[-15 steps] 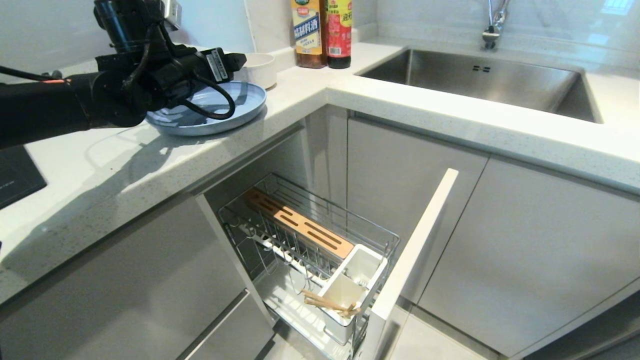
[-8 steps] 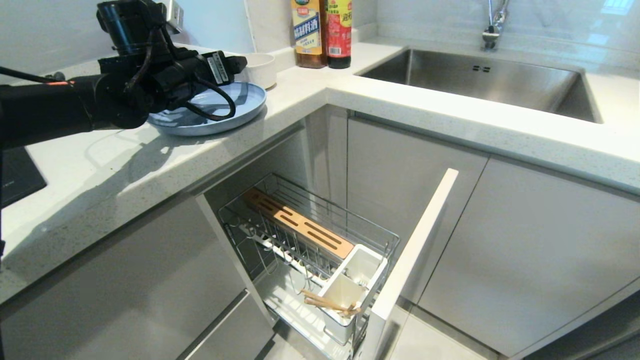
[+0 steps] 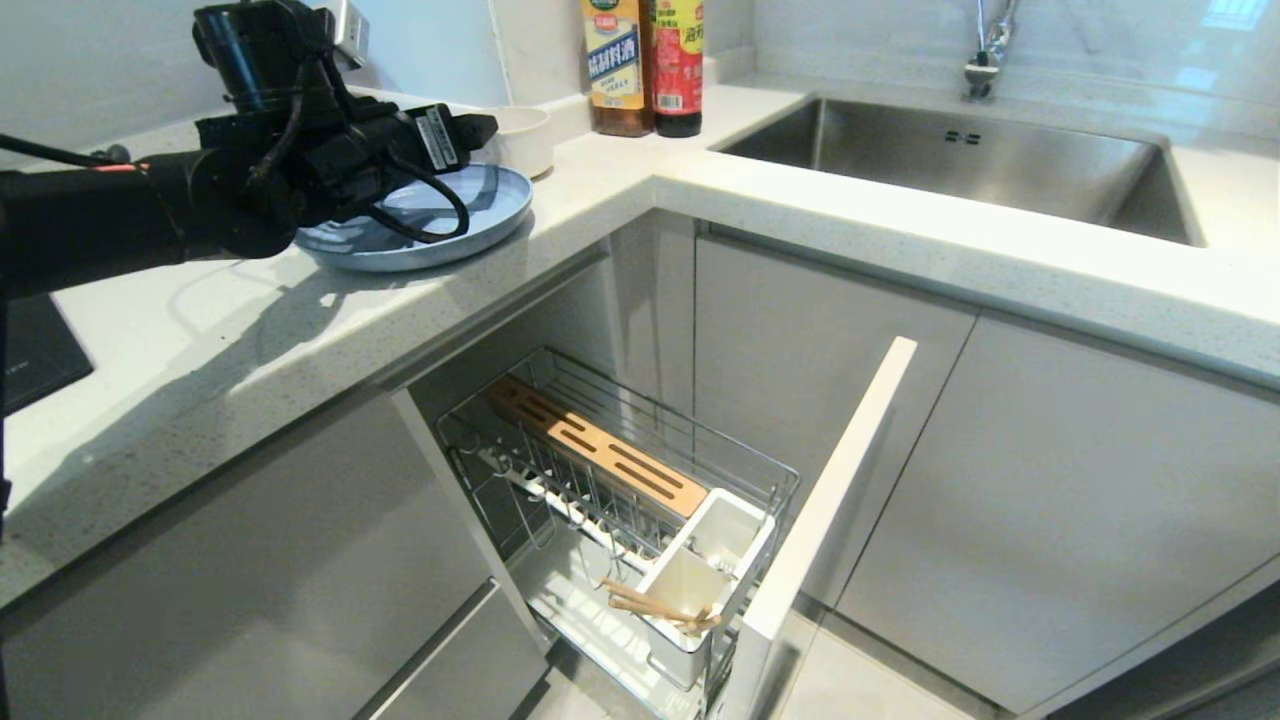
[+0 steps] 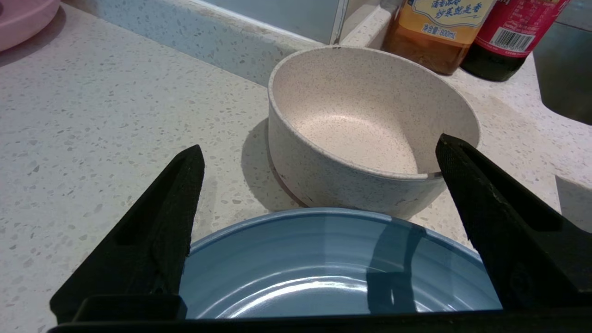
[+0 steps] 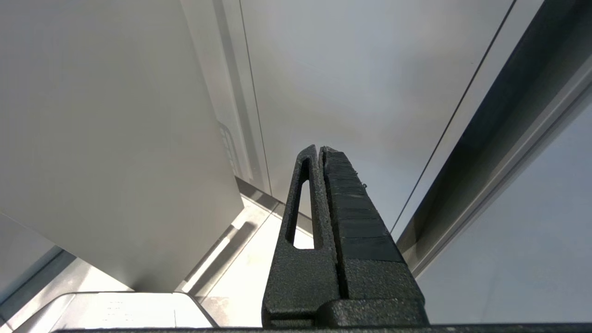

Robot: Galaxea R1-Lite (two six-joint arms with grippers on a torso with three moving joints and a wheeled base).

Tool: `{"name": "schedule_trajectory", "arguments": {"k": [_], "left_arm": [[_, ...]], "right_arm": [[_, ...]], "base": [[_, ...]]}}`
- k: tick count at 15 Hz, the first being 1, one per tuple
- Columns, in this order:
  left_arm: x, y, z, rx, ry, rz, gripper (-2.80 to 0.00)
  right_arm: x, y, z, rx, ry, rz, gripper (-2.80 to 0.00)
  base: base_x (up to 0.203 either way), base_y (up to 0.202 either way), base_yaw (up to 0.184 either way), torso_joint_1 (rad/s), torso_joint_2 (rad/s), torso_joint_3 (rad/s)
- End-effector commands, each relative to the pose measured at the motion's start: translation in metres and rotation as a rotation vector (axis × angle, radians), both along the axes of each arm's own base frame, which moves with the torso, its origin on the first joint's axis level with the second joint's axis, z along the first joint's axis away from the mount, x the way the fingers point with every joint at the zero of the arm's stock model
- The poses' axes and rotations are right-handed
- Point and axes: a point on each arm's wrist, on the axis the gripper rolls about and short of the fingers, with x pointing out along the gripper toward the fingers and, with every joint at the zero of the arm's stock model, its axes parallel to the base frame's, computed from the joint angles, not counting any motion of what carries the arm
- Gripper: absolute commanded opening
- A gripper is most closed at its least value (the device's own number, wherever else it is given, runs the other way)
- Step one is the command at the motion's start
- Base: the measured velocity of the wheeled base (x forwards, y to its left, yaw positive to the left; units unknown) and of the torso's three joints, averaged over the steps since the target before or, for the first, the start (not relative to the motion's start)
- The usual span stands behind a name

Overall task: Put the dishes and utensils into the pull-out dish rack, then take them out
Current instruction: Pick up the bowl and place it in the cupboard

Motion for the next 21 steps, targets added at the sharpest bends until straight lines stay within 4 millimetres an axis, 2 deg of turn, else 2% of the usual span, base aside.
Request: {"name": "schedule_trajectory", "arguments": {"k": [1,21], "left_arm": [[0.0012,0.0013,-0.001,0.0,0.002,0.002,0.0],[0.006,0.0049,-0.0099,0.014,0.052,-0.014,0.0]], "right_arm": [[0.0001,0.0,-0.0004,0.0,0.002,0.0,-2.8],[0.0001,0.0,-0.0004,0.0,0.002,0.0,-2.8]], "base": [[0.0,0.0,0.0,0.0,0.0,0.0],[0.0,0.0,0.0,0.0,0.0,0.0]]}}
